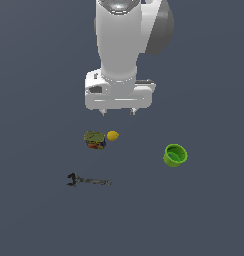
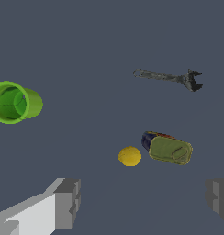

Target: Pick up a designated object from a clutter of objects.

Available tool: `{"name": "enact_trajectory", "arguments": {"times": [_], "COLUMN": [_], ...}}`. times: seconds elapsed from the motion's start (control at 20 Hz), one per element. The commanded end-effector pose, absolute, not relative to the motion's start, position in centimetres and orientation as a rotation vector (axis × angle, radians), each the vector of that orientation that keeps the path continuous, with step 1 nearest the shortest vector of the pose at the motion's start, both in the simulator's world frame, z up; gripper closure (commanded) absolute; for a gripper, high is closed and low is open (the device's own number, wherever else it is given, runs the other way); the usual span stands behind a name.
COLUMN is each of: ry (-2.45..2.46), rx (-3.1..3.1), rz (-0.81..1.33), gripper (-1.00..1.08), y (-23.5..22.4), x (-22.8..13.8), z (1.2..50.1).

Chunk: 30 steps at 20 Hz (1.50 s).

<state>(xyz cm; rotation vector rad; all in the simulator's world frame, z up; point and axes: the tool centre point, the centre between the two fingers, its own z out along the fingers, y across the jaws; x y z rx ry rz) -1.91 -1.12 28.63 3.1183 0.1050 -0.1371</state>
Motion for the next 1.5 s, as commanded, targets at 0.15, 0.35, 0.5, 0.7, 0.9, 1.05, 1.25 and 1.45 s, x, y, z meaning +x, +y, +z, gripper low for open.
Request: {"name": "enact_trajectory", "arguments": {"times": [0.15, 0.35, 0.5, 0.7, 0.9, 1.05, 1.25, 1.45], "ry": [0.196, 0.299, 0.396, 0.542, 0.689, 0.798, 0.943, 1.084], "rx": [3.111, 3.100, 3.088, 3.064, 3.033, 3.007, 2.967, 2.921], "rz": [-0.134, -0.131, -0.128, -0.124, -0.120, -0.117, -0.111, -0.105], "gripper": [-0.92, -0.92, -0.92, -0.92, -0.92, -0.92, -0.92, -0.92], "y": [-1.7, -2.3, -2.8, -3.7, -4.6, -5.4, -6.3, -7.3], "x": [-0.9, 0.2, 1.1, 2.6, 4.0, 5.0, 6.3, 7.5], "z": [27.9, 27.1, 26.3, 25.0, 23.6, 22.5, 20.9, 19.3]}}
